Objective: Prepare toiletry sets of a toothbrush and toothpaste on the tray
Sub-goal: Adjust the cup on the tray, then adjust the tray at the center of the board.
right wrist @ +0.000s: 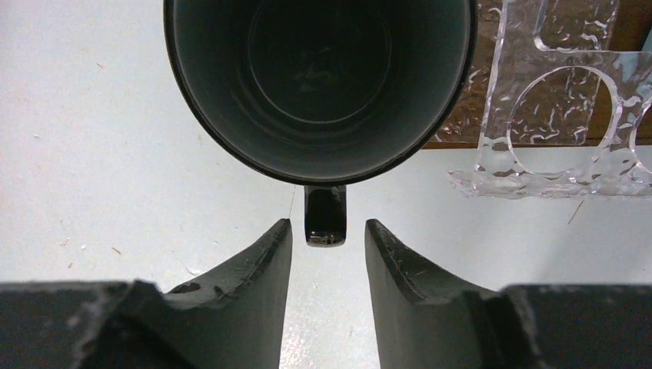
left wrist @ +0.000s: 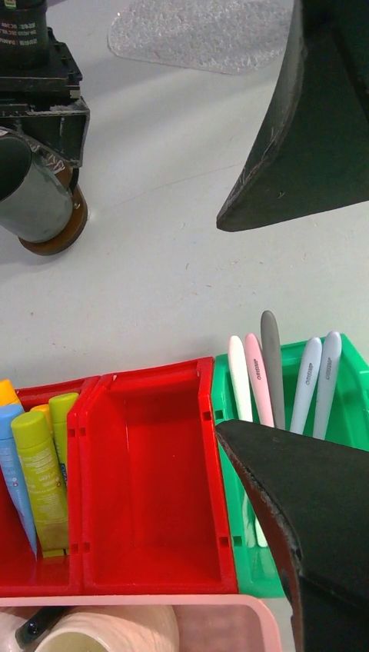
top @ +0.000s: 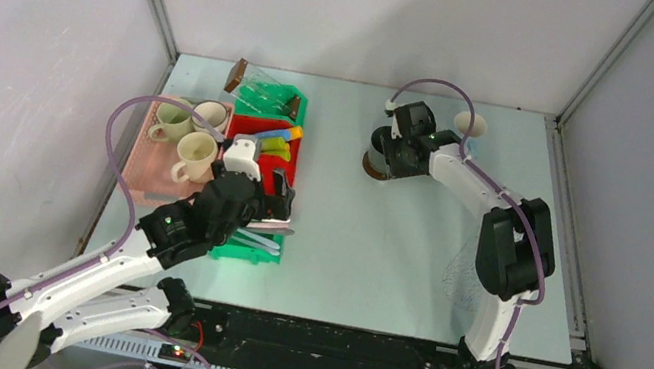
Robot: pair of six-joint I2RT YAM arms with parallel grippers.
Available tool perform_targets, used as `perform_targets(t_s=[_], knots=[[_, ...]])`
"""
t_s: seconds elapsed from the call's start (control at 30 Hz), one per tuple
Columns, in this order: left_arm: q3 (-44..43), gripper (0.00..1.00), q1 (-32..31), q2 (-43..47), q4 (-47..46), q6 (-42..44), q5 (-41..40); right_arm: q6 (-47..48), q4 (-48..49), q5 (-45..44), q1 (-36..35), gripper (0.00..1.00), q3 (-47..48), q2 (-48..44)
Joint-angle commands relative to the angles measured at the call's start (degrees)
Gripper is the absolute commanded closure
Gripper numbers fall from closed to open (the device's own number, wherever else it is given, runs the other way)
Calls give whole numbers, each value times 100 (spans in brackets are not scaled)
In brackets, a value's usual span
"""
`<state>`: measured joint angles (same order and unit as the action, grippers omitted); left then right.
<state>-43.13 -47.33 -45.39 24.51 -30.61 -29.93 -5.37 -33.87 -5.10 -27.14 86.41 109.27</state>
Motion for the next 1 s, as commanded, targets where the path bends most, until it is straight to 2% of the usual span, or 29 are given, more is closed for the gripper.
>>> perform_targets(t_s=[0.0, 0.23, 0.33, 0.5, 0.67, 0.83, 0.97], knots=[[-95, 0, 41, 4, -238, -200, -260, 39, -79, 67, 24, 54, 292, -339], [-170, 0, 40, 47, -154, -286, -309, -40, -80, 109, 26, 45, 363, -983], [-125, 0, 40, 145, -284, -155, -78, -106, -37, 101, 74, 41, 330, -1396], [512, 0, 43, 622, -1292, 302, 661, -425, 144, 148, 282, 31, 90, -2163], [957, 0, 45, 1105, -1794, 466, 846, -781, 275, -16, 716, 21, -311, -2945], [855, 0, 40, 1019, -1675, 530, 821, -1191, -10, -31, 1307, 4, -642, -3640], [613, 0, 59, 795, -1470, 529, 700, -1524, -376, -99, 1746, 1, -801, -3996]])
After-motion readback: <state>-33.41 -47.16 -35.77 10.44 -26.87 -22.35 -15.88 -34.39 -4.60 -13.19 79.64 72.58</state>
